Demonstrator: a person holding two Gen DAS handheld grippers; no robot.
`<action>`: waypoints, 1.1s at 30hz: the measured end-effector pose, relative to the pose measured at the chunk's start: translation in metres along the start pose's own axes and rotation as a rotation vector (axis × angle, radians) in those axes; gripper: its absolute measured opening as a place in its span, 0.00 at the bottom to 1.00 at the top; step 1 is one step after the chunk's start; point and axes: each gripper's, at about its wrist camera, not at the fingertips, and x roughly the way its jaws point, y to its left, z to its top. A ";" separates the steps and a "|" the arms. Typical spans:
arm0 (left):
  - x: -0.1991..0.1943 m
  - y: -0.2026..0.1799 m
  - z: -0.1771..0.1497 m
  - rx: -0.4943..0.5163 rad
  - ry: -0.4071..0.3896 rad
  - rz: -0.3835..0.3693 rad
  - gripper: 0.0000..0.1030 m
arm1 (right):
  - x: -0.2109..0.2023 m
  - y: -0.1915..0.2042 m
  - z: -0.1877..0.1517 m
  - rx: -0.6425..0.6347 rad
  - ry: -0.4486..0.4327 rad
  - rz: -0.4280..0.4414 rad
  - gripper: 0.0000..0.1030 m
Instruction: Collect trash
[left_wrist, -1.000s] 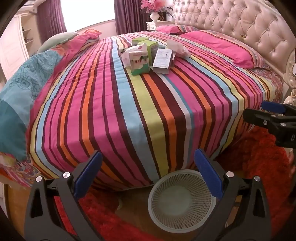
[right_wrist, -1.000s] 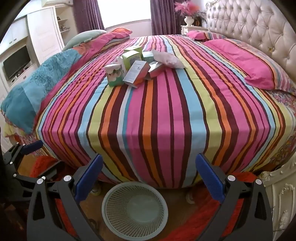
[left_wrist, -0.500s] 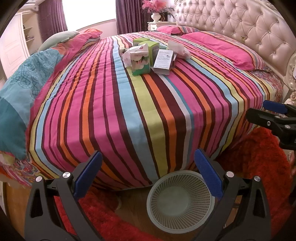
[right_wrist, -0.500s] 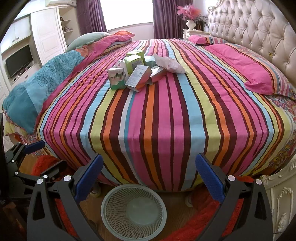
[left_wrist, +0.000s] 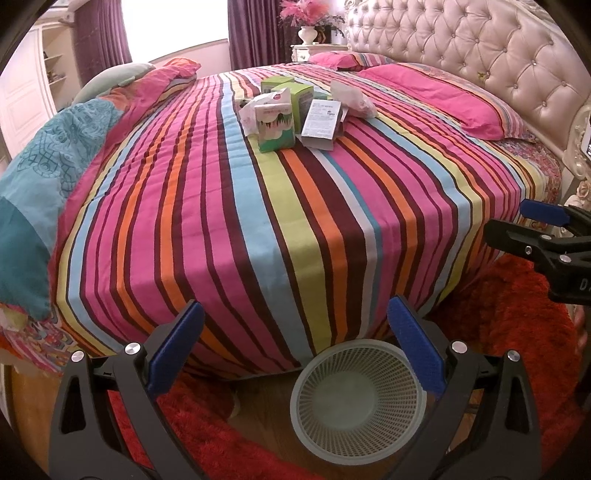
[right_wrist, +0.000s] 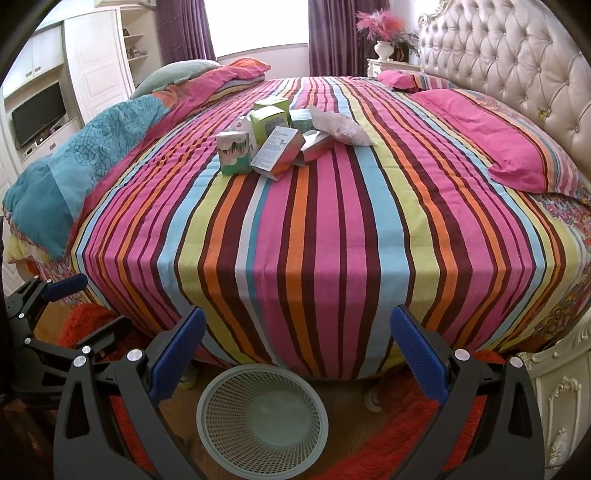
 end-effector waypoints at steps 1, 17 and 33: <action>0.001 0.000 0.000 0.001 0.003 -0.001 0.94 | 0.000 0.000 0.000 0.001 0.000 -0.001 0.93; 0.000 0.000 -0.001 -0.005 0.001 -0.006 0.94 | -0.004 -0.002 0.000 -0.005 -0.013 -0.012 0.93; 0.000 -0.001 -0.001 -0.001 0.004 -0.007 0.94 | -0.002 0.000 -0.001 -0.002 0.004 -0.015 0.93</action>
